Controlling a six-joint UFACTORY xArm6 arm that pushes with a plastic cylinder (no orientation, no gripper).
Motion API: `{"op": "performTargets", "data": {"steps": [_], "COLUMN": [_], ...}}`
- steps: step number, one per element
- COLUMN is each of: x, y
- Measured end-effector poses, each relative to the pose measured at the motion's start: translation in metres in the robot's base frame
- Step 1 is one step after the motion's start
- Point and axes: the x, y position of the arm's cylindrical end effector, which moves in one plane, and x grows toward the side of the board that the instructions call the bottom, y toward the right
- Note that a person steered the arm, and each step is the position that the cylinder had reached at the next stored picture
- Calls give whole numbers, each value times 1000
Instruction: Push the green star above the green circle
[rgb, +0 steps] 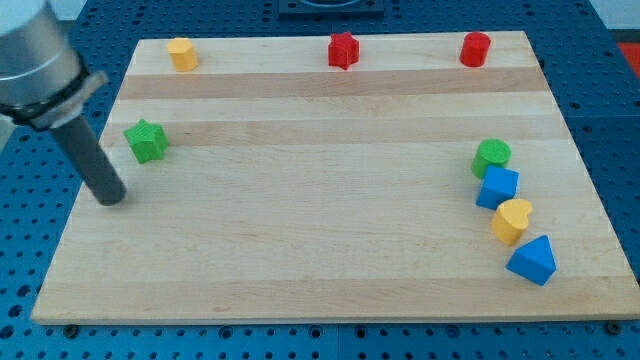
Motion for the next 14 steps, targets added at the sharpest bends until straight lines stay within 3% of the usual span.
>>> {"op": "performTargets", "data": {"steps": [1, 4, 9, 12, 14], "x": [-14, -67, -108, -108, -83], "y": [-29, -24, 90, 172, 180]}}
